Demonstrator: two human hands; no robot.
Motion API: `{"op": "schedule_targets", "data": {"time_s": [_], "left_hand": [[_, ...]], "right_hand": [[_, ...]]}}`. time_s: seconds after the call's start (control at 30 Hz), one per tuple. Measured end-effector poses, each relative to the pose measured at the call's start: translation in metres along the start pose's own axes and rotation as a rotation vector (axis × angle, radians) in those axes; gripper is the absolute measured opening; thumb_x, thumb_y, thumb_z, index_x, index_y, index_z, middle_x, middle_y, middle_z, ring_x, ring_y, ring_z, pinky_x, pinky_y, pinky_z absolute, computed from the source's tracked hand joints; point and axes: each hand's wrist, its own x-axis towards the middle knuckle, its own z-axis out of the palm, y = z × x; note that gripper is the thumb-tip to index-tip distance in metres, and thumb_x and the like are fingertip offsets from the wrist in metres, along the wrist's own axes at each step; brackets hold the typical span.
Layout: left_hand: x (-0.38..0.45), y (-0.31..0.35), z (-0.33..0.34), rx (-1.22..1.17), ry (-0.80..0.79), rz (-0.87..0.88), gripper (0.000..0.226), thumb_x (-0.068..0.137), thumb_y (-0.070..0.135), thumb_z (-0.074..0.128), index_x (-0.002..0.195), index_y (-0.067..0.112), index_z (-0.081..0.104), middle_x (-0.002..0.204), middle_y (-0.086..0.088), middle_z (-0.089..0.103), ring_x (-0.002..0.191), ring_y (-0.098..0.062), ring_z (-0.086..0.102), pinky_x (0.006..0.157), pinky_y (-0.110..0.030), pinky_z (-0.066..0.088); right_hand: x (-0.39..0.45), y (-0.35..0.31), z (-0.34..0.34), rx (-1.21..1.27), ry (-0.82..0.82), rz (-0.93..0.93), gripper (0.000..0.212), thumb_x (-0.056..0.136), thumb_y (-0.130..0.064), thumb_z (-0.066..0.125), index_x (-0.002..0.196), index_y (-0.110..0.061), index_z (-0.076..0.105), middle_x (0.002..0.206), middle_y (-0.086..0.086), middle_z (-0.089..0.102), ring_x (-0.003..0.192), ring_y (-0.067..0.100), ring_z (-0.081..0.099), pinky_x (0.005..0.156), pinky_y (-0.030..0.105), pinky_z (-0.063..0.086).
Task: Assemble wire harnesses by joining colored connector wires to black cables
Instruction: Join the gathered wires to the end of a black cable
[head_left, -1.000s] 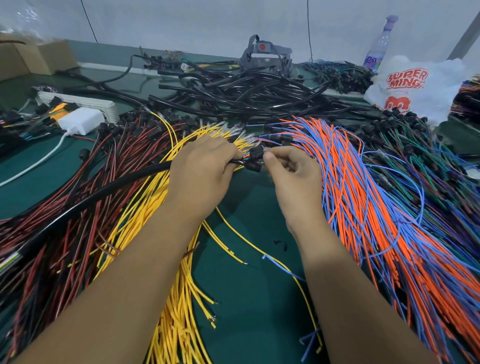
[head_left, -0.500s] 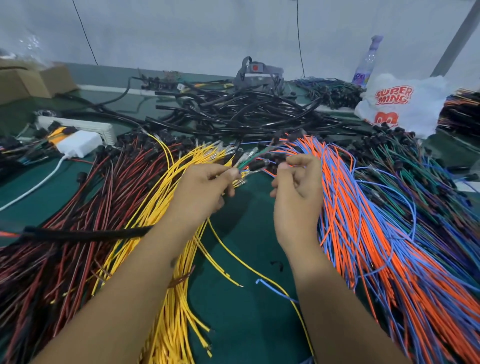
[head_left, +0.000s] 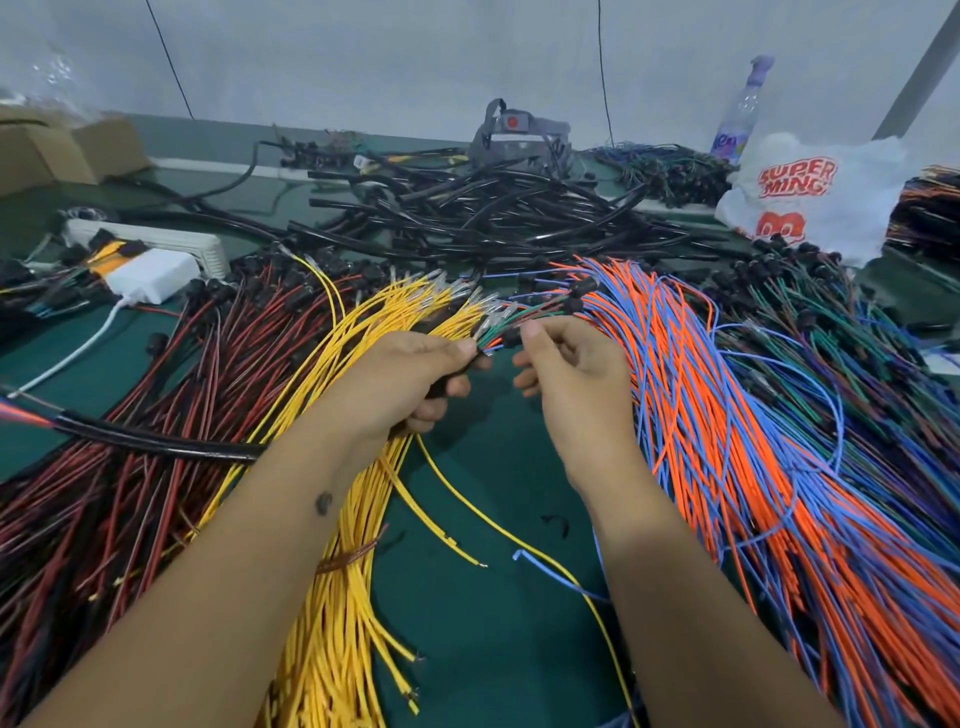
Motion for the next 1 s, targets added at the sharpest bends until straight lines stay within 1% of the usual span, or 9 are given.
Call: {"op": "schedule_targets", "data": {"time_s": [0.13,0.27,0.37,0.47,0.57,0.67,0.77,0.87,1.0], "left_hand": [[-0.002,0.002,-0.003,-0.029,-0.012,-0.028,0.029,0.099,0.029,0.049,0.093,0.009,0.069,0.054,0.005,0.047,0.037,-0.007,0.032,0.037,-0.016,0.025],[-0.007,0.003,0.002,0.13,0.01,0.066,0.022,0.097,0.026,0.055,0.089,0.009,0.068,0.057,0.003,0.043,0.042,-0.009,0.032,0.041,-0.017,0.025],[-0.009,0.002,0.007,0.278,0.056,0.181,0.022,0.095,0.019,0.058,0.093,-0.002,0.063,0.056,0.001,0.032,0.041,-0.007,0.025,0.041,-0.018,0.022],[-0.009,0.001,0.008,0.283,0.104,0.223,0.025,0.096,0.02,0.056,0.081,0.001,0.056,0.056,0.001,0.032,0.039,-0.006,0.025,0.043,-0.02,0.022],[-0.01,0.0,0.009,0.249,0.101,0.244,0.025,0.097,0.02,0.055,0.081,0.0,0.057,0.056,0.001,0.033,0.039,-0.006,0.025,0.04,-0.017,0.022],[-0.011,-0.001,0.011,0.249,0.112,0.272,0.03,0.096,0.02,0.056,0.079,-0.005,0.055,0.058,-0.002,0.036,0.041,-0.006,0.027,0.041,-0.015,0.023],[-0.011,-0.002,0.014,0.289,0.116,0.314,0.032,0.096,0.021,0.057,0.08,-0.007,0.053,0.056,0.001,0.041,0.046,-0.008,0.032,0.045,-0.019,0.025],[-0.011,-0.001,0.013,0.364,0.108,0.344,0.026,0.095,0.023,0.058,0.077,0.004,0.06,0.053,0.009,0.046,0.05,-0.005,0.039,0.05,-0.023,0.029],[-0.009,-0.003,0.012,0.415,0.131,0.36,0.027,0.096,0.027,0.056,0.075,0.012,0.061,0.055,0.009,0.05,0.05,-0.006,0.04,0.055,-0.027,0.031]], "right_hand": [[-0.001,0.0,-0.001,0.038,-0.144,0.026,0.026,0.101,-0.01,0.044,0.09,-0.024,0.062,0.07,-0.003,0.06,0.056,0.009,0.055,0.055,0.019,0.045],[-0.003,0.001,0.002,-0.011,-0.137,0.006,0.026,0.102,-0.011,0.042,0.087,-0.024,0.059,0.069,0.004,0.057,0.06,0.015,0.054,0.053,0.018,0.043],[-0.006,0.0,0.005,0.044,-0.141,0.047,0.025,0.102,-0.011,0.041,0.09,-0.023,0.059,0.066,0.007,0.057,0.055,0.017,0.053,0.048,0.016,0.042],[-0.008,0.001,0.006,0.061,-0.144,0.062,0.02,0.102,-0.015,0.044,0.099,-0.018,0.063,0.065,0.006,0.059,0.053,0.015,0.055,0.048,0.017,0.042],[-0.01,0.0,0.006,0.164,-0.034,0.075,0.017,0.098,-0.016,0.052,0.094,-0.013,0.068,0.062,-0.005,0.061,0.054,0.008,0.056,0.051,0.015,0.044],[-0.01,-0.001,0.008,0.276,0.112,0.065,0.016,0.095,-0.011,0.057,0.083,-0.012,0.066,0.059,-0.005,0.064,0.053,0.006,0.058,0.05,0.015,0.046],[-0.009,0.002,0.006,0.264,0.112,0.074,0.017,0.097,-0.007,0.054,0.084,-0.01,0.065,0.06,-0.003,0.064,0.054,0.006,0.061,0.051,0.018,0.049],[-0.007,0.005,0.004,0.181,0.096,0.089,0.019,0.098,-0.007,0.052,0.085,-0.013,0.064,0.064,-0.001,0.064,0.054,0.007,0.061,0.053,0.02,0.049],[-0.007,0.0,0.006,0.102,0.307,-0.073,0.025,0.091,-0.005,0.059,0.079,-0.026,0.06,0.072,-0.005,0.063,0.064,0.011,0.06,0.066,0.038,0.054]]}}
